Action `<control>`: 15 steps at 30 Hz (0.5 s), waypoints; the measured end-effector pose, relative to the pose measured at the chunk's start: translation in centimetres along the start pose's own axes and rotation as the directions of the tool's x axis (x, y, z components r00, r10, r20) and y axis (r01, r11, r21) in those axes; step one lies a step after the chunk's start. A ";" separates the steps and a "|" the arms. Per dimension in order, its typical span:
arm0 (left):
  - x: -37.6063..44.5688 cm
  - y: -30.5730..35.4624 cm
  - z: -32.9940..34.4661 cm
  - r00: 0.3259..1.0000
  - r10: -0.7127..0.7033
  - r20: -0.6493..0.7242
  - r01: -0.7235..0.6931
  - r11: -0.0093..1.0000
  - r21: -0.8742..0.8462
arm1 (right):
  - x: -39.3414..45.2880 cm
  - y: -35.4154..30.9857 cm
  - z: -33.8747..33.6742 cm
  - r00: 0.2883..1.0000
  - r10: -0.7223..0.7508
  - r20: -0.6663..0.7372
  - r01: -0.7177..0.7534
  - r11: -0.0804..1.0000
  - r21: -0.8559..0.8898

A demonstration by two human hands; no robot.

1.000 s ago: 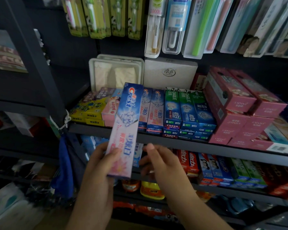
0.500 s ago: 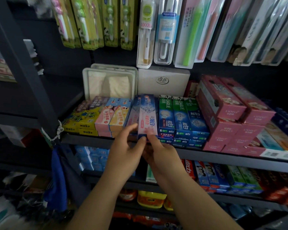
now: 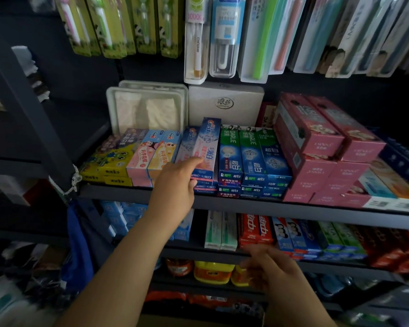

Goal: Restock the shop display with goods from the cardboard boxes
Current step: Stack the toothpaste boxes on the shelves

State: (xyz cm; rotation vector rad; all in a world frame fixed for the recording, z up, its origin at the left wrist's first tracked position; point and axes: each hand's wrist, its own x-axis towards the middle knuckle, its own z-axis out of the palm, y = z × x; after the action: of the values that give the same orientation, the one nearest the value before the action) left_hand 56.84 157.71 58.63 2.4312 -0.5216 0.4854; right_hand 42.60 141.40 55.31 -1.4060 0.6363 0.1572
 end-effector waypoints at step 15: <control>0.4 -0.6 1.9 0.997 0.075 -0.028 -0.074 0.997 0.017 | 0.1 3.6 -2.5 0.998 -0.057 0.010 0.057 0.993 -0.105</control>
State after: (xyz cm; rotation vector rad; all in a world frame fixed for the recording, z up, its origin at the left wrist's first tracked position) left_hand 57.88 156.89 57.02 2.4231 -0.6000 0.5568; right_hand 40.22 139.67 52.10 -1.5231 0.5886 0.1519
